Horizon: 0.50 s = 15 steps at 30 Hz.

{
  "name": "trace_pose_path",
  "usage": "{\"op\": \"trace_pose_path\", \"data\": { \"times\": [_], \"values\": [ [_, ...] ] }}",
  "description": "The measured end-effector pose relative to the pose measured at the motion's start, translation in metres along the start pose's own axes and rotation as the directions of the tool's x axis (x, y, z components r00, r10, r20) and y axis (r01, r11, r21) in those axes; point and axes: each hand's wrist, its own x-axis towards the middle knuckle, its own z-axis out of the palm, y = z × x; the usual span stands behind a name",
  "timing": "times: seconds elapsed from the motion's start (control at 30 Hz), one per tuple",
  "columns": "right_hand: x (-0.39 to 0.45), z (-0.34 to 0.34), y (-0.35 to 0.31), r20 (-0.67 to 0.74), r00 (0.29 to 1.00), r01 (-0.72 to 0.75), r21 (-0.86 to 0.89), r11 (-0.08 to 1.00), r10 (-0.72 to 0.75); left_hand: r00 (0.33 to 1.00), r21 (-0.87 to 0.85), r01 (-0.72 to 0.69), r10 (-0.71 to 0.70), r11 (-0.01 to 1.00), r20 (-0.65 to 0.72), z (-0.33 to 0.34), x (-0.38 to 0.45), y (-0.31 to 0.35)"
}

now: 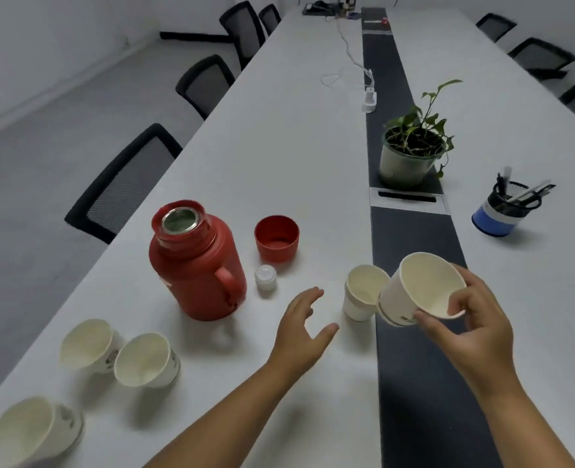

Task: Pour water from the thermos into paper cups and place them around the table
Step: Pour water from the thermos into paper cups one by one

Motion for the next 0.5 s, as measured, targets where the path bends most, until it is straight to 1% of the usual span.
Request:
{"op": "trace_pose_path", "data": {
  "times": [0.1, 0.2, 0.27, 0.3, 0.37, 0.43, 0.5],
  "values": [
    [-0.03, 0.022, -0.013, 0.149, 0.989, -0.008, 0.035, 0.999, 0.002, 0.995, 0.044, -0.012, 0.016, 0.999, -0.098, -0.031, -0.062, -0.029],
    [-0.065, 0.068, -0.027, 0.316, 0.942, -0.166, 0.14, 0.976, 0.114, 0.977, 0.107, 0.052, -0.028, 0.993, -0.211, -0.07, -0.128, -0.066],
    [-0.09, 0.106, -0.038, 0.431, 0.894, -0.213, 0.161, 0.964, 0.125, 0.963, 0.142, 0.127, -0.088, 0.982, -0.254, -0.098, -0.172, -0.091],
    [-0.101, 0.126, -0.044, 0.481, 0.87, -0.208, 0.158, 0.965, 0.109, 0.951, 0.17, 0.168, -0.114, 0.971, -0.286, -0.112, -0.192, -0.101],
    [-0.125, 0.163, -0.059, 0.583, 0.809, -0.201, 0.153, 0.968, 0.076, 0.926, 0.258, 0.212, -0.109, 0.942, -0.362, -0.138, -0.228, -0.122],
    [-0.146, 0.197, -0.074, 0.674, 0.739, -0.167, 0.145, 0.975, 0.026, 0.908, 0.379, 0.24, -0.068, 0.894, -0.413, -0.162, -0.254, -0.139],
    [-0.16, 0.224, -0.09, 0.702, 0.712, -0.148, 0.15, 0.978, 0.0, 0.906, 0.49, 0.238, -0.01, 0.839, -0.422, -0.184, -0.271, -0.15]
  ]
}}
